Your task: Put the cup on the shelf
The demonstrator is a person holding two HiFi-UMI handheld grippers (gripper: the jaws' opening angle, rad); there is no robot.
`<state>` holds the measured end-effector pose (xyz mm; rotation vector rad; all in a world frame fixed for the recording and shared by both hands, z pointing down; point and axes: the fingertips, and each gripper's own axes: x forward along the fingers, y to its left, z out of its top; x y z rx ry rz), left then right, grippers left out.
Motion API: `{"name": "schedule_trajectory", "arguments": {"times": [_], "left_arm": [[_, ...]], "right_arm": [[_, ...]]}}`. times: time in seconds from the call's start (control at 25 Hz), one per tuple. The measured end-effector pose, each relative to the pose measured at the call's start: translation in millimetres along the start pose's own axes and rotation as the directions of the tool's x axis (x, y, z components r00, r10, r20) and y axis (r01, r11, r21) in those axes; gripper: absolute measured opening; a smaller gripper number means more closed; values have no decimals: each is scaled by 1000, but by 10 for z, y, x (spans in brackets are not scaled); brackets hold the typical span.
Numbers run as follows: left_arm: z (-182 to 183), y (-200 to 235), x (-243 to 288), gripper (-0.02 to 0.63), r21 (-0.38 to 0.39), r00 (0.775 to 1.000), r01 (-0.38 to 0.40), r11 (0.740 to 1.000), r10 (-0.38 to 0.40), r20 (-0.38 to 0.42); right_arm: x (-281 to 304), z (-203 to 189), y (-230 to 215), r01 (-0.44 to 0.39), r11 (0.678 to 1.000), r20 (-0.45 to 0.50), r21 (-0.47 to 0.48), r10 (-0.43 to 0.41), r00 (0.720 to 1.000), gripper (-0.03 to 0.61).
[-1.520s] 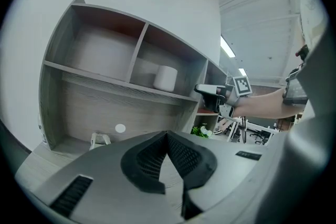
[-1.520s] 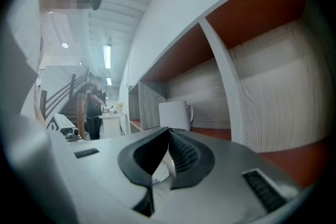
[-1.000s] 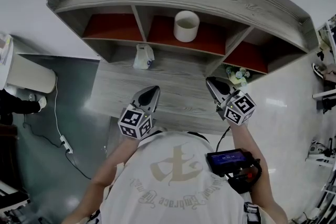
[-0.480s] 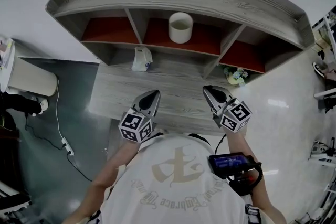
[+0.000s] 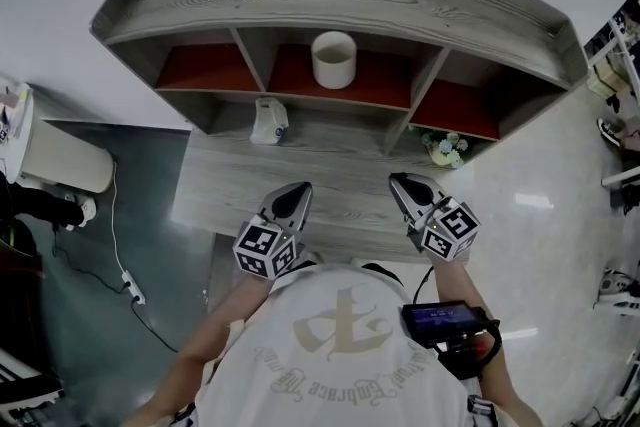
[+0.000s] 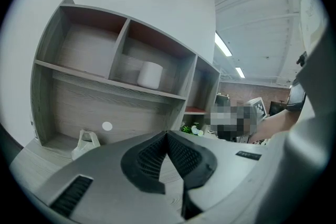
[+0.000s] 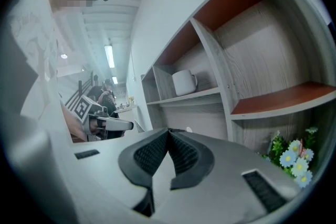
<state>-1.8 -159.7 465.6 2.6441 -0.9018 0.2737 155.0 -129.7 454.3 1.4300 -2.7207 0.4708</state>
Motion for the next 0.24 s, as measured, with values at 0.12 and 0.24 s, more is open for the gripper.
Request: {"name": "schedule_trajectory", "arguments": {"times": [0.12, 0.24], "left_arm": [[-12, -54, -6, 2, -2, 1000, -3, 1000, 3, -1], [-20, -119, 3, 2, -4, 1000, -3, 1000, 3, -3]], "right_arm": [[-53, 6, 0, 1, 1000, -1, -5, -1, 1000, 2], [-110, 14, -8, 1, 1000, 1, -6, -1, 1000, 2]]}}
